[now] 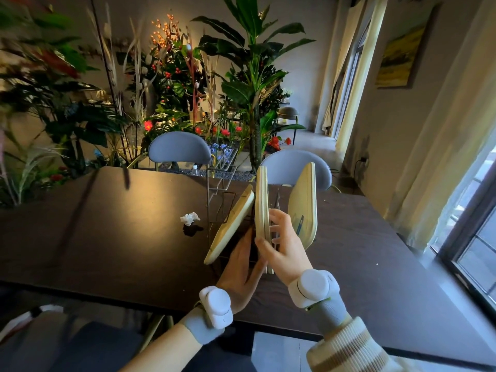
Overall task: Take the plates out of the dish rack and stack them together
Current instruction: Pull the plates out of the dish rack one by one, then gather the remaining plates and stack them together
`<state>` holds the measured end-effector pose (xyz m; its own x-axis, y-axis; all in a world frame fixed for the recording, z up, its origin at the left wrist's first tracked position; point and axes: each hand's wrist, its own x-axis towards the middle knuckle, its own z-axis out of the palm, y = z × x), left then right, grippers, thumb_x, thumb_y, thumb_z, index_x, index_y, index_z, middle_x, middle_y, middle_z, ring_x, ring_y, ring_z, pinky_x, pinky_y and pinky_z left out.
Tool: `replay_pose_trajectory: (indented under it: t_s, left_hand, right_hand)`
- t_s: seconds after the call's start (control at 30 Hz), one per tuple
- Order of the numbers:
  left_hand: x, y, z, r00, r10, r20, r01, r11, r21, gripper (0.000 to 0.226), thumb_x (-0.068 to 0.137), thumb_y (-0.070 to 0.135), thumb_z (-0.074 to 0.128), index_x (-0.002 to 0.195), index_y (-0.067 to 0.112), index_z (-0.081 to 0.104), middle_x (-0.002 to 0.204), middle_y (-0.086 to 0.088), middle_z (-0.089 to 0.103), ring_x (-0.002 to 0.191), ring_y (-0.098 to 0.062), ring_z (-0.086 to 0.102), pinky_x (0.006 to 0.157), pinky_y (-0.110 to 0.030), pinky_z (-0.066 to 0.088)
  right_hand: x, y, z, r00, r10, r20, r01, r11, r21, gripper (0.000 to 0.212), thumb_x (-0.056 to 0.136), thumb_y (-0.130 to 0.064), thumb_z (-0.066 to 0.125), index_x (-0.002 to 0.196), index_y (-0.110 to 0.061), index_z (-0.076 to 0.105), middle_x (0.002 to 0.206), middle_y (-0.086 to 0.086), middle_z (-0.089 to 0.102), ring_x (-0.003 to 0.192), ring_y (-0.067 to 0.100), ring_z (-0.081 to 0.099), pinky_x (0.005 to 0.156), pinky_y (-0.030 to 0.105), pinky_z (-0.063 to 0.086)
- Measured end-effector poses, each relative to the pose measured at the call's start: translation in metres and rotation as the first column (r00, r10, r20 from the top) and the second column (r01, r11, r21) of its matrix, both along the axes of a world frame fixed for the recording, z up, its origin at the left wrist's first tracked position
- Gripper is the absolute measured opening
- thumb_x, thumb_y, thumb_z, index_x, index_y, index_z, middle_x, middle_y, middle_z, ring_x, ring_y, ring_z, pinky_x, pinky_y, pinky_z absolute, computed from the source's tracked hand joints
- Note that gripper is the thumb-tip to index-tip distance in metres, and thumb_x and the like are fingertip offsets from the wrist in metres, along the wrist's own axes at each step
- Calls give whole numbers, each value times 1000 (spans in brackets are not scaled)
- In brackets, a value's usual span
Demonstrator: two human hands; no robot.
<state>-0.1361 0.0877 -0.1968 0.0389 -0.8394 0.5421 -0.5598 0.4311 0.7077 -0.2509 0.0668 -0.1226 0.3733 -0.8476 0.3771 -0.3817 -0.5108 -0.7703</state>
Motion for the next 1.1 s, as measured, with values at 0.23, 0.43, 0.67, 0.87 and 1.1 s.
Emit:
replay_pose_trajectory:
  t_s: [0.23, 0.43, 0.67, 0.87, 1.1]
  left_hand:
    - [4, 28, -15, 990, 36, 139, -40, 999, 32, 55, 90, 53, 27, 136, 40, 0, 146, 15, 14, 134, 5, 11, 105, -8, 12]
    - [21, 44, 2, 938, 181, 295, -77, 941, -329, 27, 90, 27, 44, 115, 19, 49, 95, -4, 63, 95, -14, 49, 82, -32, 43]
    - [41, 21, 36, 831, 505, 233, -403, 835, -374, 44, 75, 21, 53, 118, 18, 46, 114, 2, 39, 102, -23, 42, 84, -34, 31]
    - [45, -1, 54, 835, 467, 291, -443, 884, -150, 64, 68, 14, 72, 126, 13, 46, 121, -14, 55, 105, -35, 45, 85, -46, 38]
    - [34, -19, 72, 905, 341, 254, -331, 940, -82, 22, 72, -6, 56, 94, -5, 57, 96, -24, 62, 96, -40, 53, 80, -42, 42]
  right_hand:
    - [4, -2, -1, 1000, -4, 24, 4, 1000, 7, 61, 83, -20, 58, 135, -25, 28, 135, 2, 47, 119, 17, 49, 104, 43, 42]
    - [4, 0, -1, 999, -19, 46, 19, 1000, 1, 63, 80, -17, 59, 136, -20, 29, 135, 8, 47, 118, 18, 48, 104, 41, 40]
    - [2, 2, 0, 999, -25, 42, 25, 1000, -10, 63, 84, -12, 59, 138, -19, 26, 138, 7, 44, 115, 11, 42, 103, 32, 37]
    - [0, 3, -1, 1000, -18, 23, 17, 999, 31, 65, 85, -13, 58, 139, -20, 24, 140, 4, 43, 115, 9, 41, 100, 27, 35]
    - [-3, 2, -6, 1000, 0, 9, -1, 996, 86, 64, 85, -14, 58, 138, -22, 24, 139, 4, 44, 123, 16, 44, 96, 25, 34]
